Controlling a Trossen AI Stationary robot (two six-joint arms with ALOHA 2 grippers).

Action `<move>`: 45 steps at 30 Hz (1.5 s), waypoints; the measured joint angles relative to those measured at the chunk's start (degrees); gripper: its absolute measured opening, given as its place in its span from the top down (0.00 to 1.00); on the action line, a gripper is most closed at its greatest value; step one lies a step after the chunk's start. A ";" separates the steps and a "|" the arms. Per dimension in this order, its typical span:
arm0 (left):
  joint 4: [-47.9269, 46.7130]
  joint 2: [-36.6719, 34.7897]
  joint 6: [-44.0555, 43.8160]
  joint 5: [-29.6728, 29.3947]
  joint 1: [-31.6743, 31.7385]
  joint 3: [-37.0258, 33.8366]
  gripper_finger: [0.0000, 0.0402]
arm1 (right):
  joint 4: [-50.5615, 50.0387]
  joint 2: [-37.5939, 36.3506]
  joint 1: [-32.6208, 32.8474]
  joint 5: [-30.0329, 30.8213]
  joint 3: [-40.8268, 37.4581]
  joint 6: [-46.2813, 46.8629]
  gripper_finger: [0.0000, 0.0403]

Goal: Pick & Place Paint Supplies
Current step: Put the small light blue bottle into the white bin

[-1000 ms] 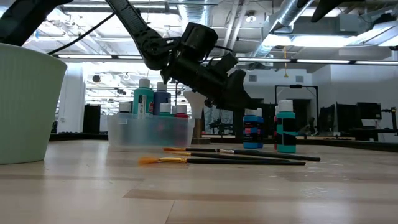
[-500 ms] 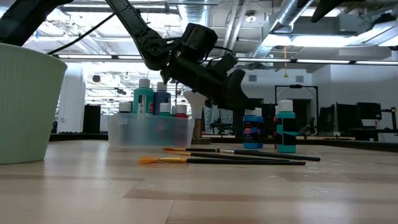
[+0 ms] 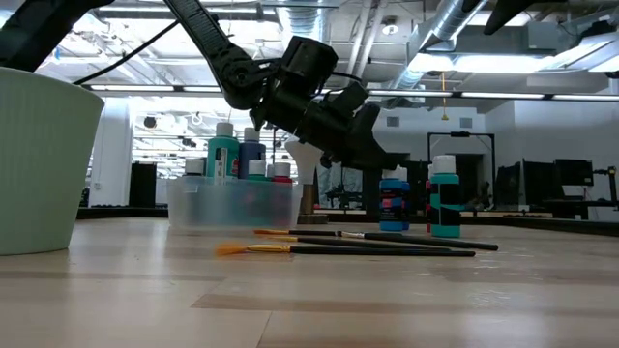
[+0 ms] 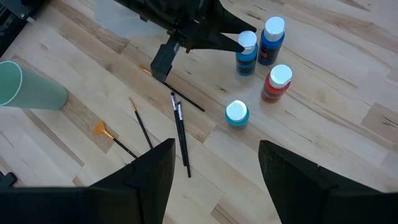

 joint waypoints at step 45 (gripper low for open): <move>-13.55 -16.76 -1.72 0.39 -2.78 -0.07 1.00 | 2.96 -5.66 -2.45 1.23 1.48 -10.54 0.44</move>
